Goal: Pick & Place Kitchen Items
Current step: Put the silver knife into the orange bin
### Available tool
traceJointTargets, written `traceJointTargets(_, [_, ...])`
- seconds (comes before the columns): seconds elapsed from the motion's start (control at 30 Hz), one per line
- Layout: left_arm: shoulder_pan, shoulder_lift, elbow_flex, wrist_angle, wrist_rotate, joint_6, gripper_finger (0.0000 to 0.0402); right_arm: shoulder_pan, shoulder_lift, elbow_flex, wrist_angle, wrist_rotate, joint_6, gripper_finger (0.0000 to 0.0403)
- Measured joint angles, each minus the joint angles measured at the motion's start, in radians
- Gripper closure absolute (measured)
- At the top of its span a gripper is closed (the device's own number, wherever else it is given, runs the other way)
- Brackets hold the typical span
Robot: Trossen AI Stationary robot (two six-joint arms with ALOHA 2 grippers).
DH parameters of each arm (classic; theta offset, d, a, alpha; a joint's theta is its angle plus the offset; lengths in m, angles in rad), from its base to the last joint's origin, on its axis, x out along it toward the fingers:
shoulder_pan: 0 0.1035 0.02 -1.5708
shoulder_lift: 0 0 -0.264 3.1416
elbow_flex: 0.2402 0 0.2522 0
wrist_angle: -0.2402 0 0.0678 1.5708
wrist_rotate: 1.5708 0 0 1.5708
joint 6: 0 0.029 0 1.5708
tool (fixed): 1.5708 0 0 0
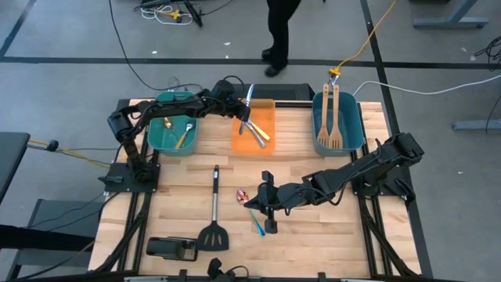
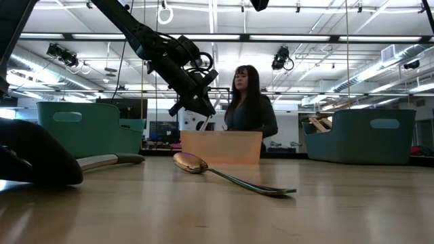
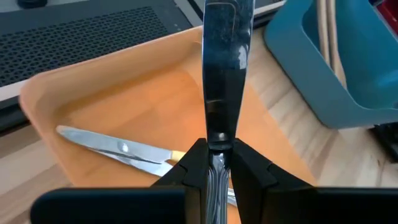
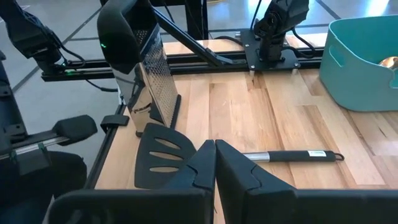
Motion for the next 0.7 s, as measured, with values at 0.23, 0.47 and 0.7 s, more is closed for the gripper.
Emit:
traceJointTargets(0.23, [-0.015, 0.000, 0.000, -0.013, -0.030, -0.003, 0.0350, -0.001, 0.000, 0.000, 0.000, 0.000, 0.001, 0.0383])
traceJointTargets(0.47, [-0.024, 0.006, 0.000, -0.048, -0.061, -0.024, 0.0350, 0.000, 0.000, 0.000, 0.001, 0.000, 0.002, 0.0383])
traceJointTargets(0.7, [-0.034, 0.025, 0.000, -0.058, -0.077, -0.019, 0.0348, 0.000, 0.000, 0.000, 0.000, 0.000, 0.002, 0.0383])
